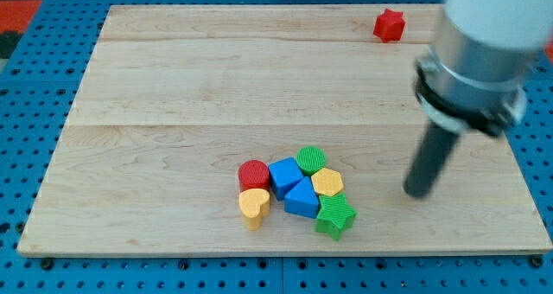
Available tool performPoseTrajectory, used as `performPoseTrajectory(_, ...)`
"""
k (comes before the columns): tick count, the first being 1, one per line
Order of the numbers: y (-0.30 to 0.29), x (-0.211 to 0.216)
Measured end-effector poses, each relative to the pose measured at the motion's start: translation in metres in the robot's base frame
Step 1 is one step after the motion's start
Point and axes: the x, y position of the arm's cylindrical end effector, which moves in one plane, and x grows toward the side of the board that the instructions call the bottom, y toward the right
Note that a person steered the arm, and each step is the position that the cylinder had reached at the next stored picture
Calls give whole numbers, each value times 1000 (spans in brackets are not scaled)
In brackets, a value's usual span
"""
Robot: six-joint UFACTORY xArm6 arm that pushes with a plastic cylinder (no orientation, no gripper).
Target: Push the green star to the blue cube
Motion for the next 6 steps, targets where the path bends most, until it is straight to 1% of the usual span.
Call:
performPoseTrajectory(1,-30,39)
performPoseTrajectory(2,-88,23)
performPoseTrajectory(4,-111,-15)
performPoseTrajectory(5,-133,-56)
performPoseTrajectory(6,-148,-57)
